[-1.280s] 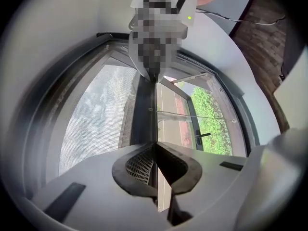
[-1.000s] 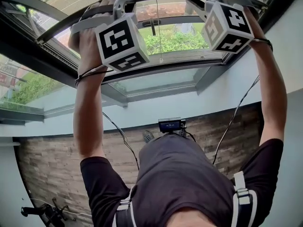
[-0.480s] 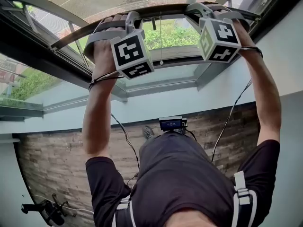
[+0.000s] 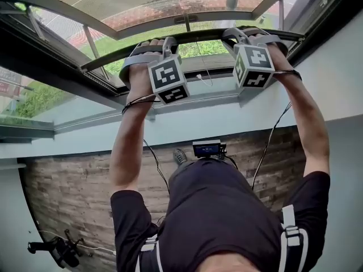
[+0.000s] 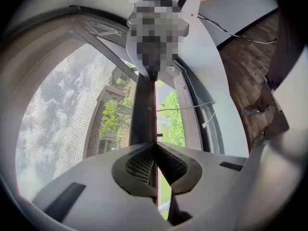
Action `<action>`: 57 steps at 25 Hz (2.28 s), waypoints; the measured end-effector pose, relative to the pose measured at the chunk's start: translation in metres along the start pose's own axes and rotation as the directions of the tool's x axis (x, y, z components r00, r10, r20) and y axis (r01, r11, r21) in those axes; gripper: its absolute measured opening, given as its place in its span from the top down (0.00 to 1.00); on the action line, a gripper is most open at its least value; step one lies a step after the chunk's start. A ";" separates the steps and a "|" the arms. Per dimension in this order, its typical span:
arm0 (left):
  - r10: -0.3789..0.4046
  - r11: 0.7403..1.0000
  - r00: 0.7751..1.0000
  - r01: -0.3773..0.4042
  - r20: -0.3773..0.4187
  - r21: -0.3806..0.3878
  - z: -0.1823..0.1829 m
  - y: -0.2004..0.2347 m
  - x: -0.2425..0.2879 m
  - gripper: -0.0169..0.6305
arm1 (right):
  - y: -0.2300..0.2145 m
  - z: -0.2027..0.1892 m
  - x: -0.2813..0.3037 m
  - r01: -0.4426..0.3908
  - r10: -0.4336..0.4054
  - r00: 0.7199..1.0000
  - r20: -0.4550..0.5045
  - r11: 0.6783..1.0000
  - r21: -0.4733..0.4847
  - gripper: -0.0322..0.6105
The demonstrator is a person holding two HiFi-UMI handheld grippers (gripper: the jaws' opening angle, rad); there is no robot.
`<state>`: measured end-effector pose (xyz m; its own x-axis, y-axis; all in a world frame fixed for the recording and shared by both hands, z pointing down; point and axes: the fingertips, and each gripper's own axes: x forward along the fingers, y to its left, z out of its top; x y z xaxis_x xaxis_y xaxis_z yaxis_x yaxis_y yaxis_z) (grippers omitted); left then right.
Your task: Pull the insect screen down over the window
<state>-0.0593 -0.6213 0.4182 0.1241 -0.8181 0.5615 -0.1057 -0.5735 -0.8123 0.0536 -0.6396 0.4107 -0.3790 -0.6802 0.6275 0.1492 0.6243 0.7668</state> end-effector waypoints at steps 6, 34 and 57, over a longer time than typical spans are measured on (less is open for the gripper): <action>-0.033 0.999 0.999 0.033 -0.014 -0.029 -0.004 -0.035 0.021 0.95 | 0.034 -0.007 0.023 -0.022 0.023 1.000 -0.008 1.000 0.018 0.92; -0.097 0.995 0.985 0.093 -0.143 -0.034 -0.018 -0.068 0.039 0.95 | 0.193 0.028 0.075 -0.451 0.062 0.884 0.463 0.372 0.811 0.46; -0.067 0.996 0.992 0.059 -0.108 -0.072 -0.014 -0.067 0.046 0.95 | 0.083 -0.018 0.016 0.274 -0.308 0.951 0.011 0.861 0.429 0.75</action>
<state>-0.0600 -0.6209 0.5008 0.0238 -0.7776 0.6283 -0.1693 -0.6226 -0.7640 0.0761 -0.6053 0.4872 -0.4163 -0.8354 0.3590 -0.3674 0.5157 0.7740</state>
